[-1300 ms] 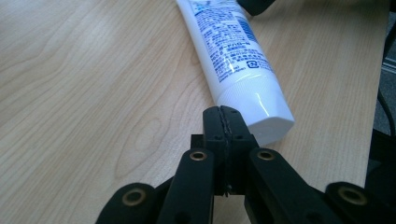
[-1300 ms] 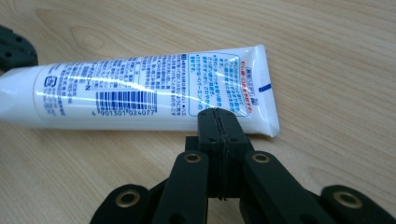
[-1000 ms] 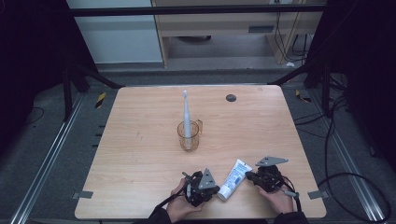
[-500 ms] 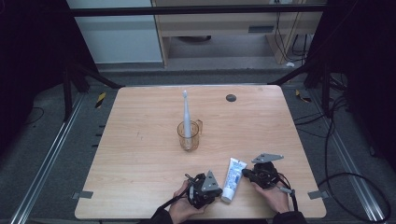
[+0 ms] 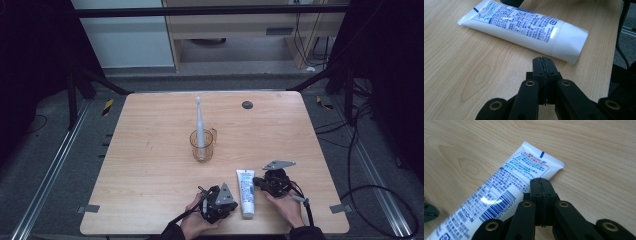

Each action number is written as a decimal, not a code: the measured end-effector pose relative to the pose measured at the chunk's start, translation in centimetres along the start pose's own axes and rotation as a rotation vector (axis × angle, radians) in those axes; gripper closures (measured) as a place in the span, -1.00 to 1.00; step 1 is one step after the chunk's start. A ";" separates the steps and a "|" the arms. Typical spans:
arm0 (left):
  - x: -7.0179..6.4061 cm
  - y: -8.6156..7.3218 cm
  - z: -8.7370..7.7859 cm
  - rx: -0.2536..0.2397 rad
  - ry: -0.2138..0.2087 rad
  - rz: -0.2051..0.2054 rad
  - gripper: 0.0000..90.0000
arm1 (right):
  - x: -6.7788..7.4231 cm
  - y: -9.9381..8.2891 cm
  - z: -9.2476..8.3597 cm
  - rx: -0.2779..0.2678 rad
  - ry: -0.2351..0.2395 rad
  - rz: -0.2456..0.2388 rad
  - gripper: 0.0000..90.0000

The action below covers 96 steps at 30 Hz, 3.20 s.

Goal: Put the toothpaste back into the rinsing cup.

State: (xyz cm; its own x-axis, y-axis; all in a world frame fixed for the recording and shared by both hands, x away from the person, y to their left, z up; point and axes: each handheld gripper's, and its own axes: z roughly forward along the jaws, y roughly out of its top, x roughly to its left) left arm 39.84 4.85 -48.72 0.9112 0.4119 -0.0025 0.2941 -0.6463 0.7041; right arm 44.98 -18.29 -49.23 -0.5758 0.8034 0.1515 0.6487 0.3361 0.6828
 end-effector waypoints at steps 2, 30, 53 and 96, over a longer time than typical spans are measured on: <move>0.5 -0.1 -0.6 -0.004 0.017 -0.009 0.99 | 0.1 0.2 0.2 0.000 -0.001 -0.006 1.00; 10.9 -8.7 -12.8 -0.087 0.362 -0.363 0.99 | 0.9 2.2 2.3 0.021 -0.005 -0.031 1.00; 14.3 -11.6 -13.6 -0.036 0.496 -0.462 0.74 | -0.2 3.3 -3.1 -0.053 -0.120 0.000 0.37; 15.4 -12.9 -14.2 -0.026 0.580 -0.500 0.21 | 4.4 4.1 -3.7 0.074 -0.106 -0.031 -0.12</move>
State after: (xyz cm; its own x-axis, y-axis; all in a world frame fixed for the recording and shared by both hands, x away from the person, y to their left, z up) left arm 46.03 28.64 -47.74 0.3724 0.9271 0.0429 0.6182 -0.2823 0.7336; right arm 43.24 -15.23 -43.13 -0.5424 0.8385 0.0521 0.6688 0.3935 0.6308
